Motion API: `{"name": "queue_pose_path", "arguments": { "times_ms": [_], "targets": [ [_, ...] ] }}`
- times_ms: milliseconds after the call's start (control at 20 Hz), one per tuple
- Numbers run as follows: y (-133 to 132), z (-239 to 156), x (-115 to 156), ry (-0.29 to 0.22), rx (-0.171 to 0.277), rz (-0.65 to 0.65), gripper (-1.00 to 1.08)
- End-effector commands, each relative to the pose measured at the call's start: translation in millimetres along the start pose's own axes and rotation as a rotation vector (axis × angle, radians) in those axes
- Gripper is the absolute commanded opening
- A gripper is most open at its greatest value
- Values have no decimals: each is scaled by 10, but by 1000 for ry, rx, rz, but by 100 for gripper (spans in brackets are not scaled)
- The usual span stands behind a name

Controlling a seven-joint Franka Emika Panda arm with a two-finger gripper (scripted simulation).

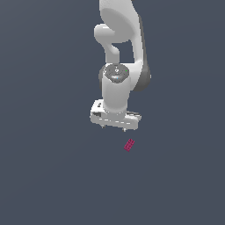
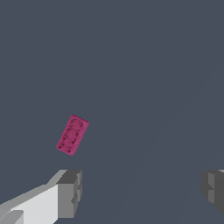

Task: Pick up the object and move it to a goal position.

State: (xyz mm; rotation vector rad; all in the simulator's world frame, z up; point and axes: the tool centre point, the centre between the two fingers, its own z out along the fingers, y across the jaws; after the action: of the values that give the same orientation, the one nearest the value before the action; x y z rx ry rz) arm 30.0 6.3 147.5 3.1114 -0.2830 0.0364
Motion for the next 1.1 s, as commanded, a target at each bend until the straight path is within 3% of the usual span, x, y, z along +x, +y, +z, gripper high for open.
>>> {"name": "queue_pose_path", "arguments": {
  "times_ms": [0, 600, 1050],
  "targets": [
    [-109, 100, 22, -3, 3, 53, 100],
    [-618, 585, 76, -19, 9, 306, 100],
    [-832, 801, 71, -26, 9, 412, 100]
  ]
}}
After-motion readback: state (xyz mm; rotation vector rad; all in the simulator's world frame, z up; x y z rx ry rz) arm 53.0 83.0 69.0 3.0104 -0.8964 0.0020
